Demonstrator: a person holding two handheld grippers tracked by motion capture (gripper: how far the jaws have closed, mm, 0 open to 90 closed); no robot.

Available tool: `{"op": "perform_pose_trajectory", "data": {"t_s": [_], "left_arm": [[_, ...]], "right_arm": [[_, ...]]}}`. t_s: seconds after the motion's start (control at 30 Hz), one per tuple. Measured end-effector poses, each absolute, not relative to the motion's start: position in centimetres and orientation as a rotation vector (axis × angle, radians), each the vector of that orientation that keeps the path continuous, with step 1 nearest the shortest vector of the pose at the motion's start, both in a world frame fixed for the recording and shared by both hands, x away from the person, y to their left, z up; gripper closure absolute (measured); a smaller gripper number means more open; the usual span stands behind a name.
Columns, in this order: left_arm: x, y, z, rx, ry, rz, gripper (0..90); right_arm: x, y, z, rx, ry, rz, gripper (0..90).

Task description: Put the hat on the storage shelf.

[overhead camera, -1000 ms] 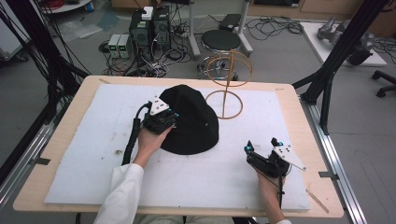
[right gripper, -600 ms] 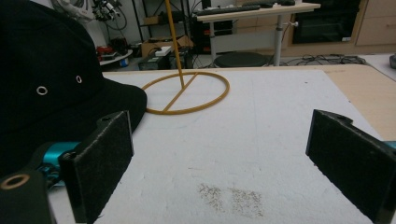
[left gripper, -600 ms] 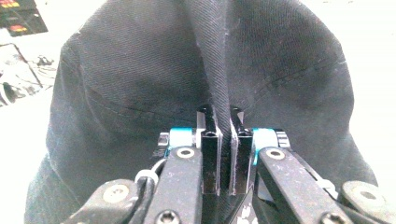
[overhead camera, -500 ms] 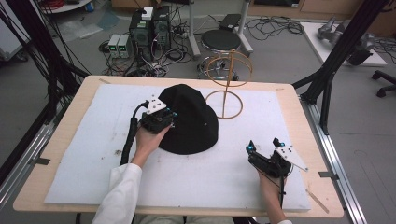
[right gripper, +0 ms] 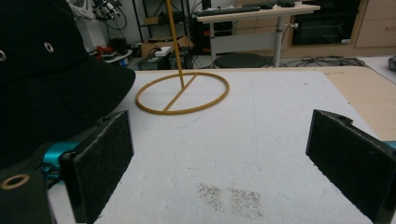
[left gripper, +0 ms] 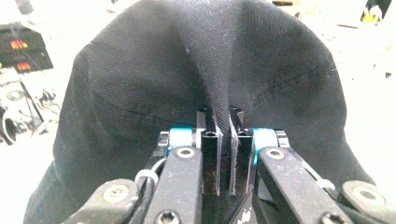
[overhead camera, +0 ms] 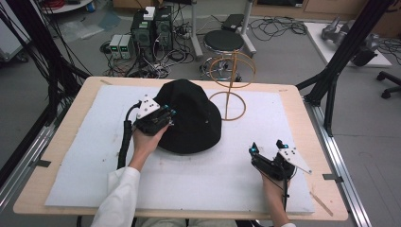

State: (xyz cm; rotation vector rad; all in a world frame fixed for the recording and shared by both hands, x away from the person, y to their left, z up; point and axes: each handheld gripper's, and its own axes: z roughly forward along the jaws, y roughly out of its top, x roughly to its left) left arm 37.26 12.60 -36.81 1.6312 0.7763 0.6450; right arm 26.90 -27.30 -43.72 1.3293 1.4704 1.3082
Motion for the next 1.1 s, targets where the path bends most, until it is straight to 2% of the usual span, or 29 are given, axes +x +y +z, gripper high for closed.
{"op": "perform_pose_trajectory", "data": {"t_s": [0.7,1.1], "left_arm": [[34.6,15.3,-33.0,1.294,0.629,0.716,86.0],[35.5,14.5,-30.6,1.267,0.605,0.753,85.9]], "right_arm": [[26.8,-27.1,-43.7,1.325,1.470,1.302,6.6],[26.8,-27.1,-43.7,1.328,1.472,1.307,6.6]]}}
